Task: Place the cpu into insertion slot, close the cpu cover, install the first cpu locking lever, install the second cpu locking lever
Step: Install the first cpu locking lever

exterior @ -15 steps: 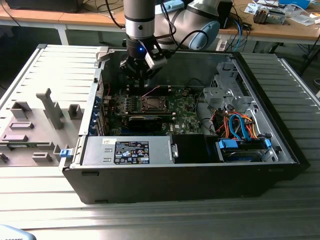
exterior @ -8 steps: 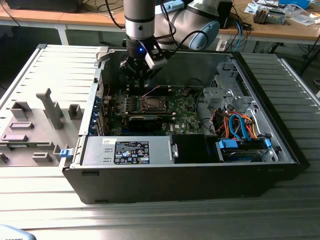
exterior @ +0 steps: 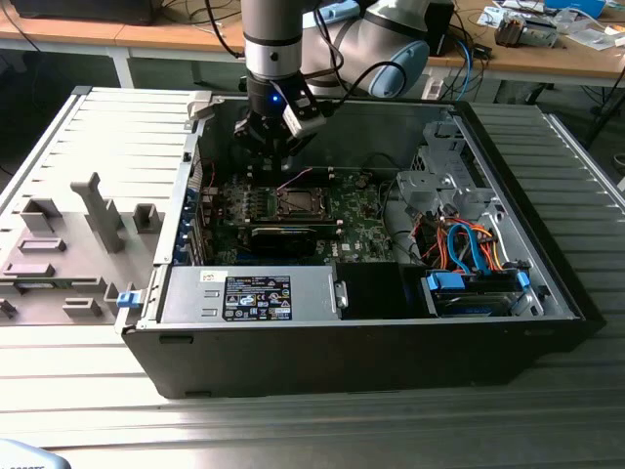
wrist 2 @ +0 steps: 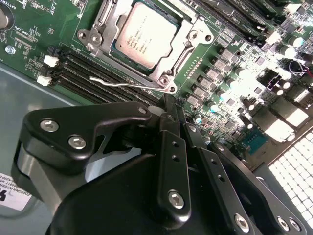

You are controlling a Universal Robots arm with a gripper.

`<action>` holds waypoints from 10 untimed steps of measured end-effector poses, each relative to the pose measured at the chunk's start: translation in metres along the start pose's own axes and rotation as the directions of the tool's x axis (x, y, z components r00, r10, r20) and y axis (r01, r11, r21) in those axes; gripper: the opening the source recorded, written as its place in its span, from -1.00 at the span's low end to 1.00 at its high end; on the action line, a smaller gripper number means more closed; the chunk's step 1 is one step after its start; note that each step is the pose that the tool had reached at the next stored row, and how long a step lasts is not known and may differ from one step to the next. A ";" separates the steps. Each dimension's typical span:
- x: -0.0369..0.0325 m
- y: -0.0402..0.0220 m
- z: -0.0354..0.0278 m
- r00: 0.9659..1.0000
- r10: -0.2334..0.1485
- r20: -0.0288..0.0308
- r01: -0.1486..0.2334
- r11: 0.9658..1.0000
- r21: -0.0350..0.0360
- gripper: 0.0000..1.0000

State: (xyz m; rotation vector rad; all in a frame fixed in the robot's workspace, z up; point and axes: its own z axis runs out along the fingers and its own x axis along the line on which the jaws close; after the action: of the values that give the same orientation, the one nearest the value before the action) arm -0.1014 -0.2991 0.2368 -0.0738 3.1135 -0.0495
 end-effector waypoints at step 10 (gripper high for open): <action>-0.0025 0.0025 0.0063 1.000 0.000 0.000 0.000 1.000 0.000 -0.79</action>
State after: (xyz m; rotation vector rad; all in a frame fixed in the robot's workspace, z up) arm -0.0989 -0.2966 0.2305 -0.0735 3.1135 -0.0496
